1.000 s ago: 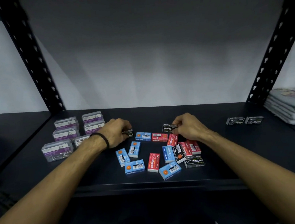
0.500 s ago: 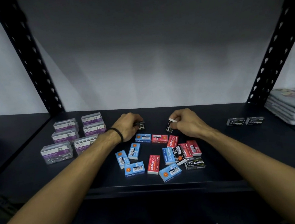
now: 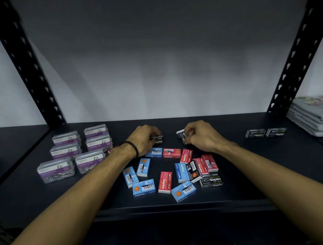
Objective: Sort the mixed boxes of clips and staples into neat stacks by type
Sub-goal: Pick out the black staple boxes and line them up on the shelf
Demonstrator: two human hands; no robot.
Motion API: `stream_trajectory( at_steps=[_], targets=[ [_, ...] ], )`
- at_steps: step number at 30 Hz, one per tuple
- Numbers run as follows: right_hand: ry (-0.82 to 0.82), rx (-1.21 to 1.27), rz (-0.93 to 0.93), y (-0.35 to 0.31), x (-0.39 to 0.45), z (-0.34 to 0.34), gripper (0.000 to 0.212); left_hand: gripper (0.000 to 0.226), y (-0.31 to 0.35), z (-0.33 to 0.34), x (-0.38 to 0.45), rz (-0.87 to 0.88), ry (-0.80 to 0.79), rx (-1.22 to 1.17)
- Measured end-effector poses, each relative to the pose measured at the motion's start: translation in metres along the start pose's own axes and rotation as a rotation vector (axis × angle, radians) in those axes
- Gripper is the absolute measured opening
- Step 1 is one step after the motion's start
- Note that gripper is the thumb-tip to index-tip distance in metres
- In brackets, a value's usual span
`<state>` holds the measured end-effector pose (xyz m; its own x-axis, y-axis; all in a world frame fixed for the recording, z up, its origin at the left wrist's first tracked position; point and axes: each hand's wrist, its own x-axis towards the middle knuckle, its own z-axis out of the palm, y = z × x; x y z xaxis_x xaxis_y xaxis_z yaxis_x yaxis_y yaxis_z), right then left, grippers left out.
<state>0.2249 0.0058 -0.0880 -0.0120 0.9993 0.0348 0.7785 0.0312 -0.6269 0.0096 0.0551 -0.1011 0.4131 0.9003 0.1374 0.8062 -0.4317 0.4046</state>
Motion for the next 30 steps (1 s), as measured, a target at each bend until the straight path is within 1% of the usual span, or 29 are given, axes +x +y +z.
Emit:
stream_trajectory(
  at_steps=[3,6,8,12,17,20,26,30],
  targets=[
    [-0.02,-0.108,-0.048,-0.005,0.002,0.001,0.012,0.035,0.001,0.001,0.002,0.024,-0.009,0.002],
    [-0.048,-0.228,-0.093,-0.011,0.003,0.003,0.028,0.034,0.002,0.002,0.003,0.028,-0.018,0.003],
    [-0.072,-0.291,-0.101,-0.013,0.003,0.004,0.035,0.033,0.001,0.001,0.003,0.028,-0.022,0.002],
    [-0.101,-0.352,-0.096,-0.009,0.005,0.005,0.04,0.028,-0.003,-0.001,0.001,0.009,-0.026,0.019],
    [-0.069,-0.304,-0.099,0.003,0.004,0.002,0.037,0.016,-0.001,-0.002,0.006,-0.019,-0.025,0.009],
    [-0.058,-0.254,-0.096,0.01,-0.003,-0.006,0.034,0.015,0.011,0.001,0.011,0.006,-0.033,0.0],
    [0.006,-0.308,-0.079,0.037,-0.021,-0.037,0.034,0.014,0.055,0.016,0.026,0.088,-0.031,-0.029],
    [0.057,-0.322,-0.029,0.064,-0.037,-0.069,0.033,0.015,0.094,0.031,0.034,0.141,-0.068,-0.053]
  ],
)
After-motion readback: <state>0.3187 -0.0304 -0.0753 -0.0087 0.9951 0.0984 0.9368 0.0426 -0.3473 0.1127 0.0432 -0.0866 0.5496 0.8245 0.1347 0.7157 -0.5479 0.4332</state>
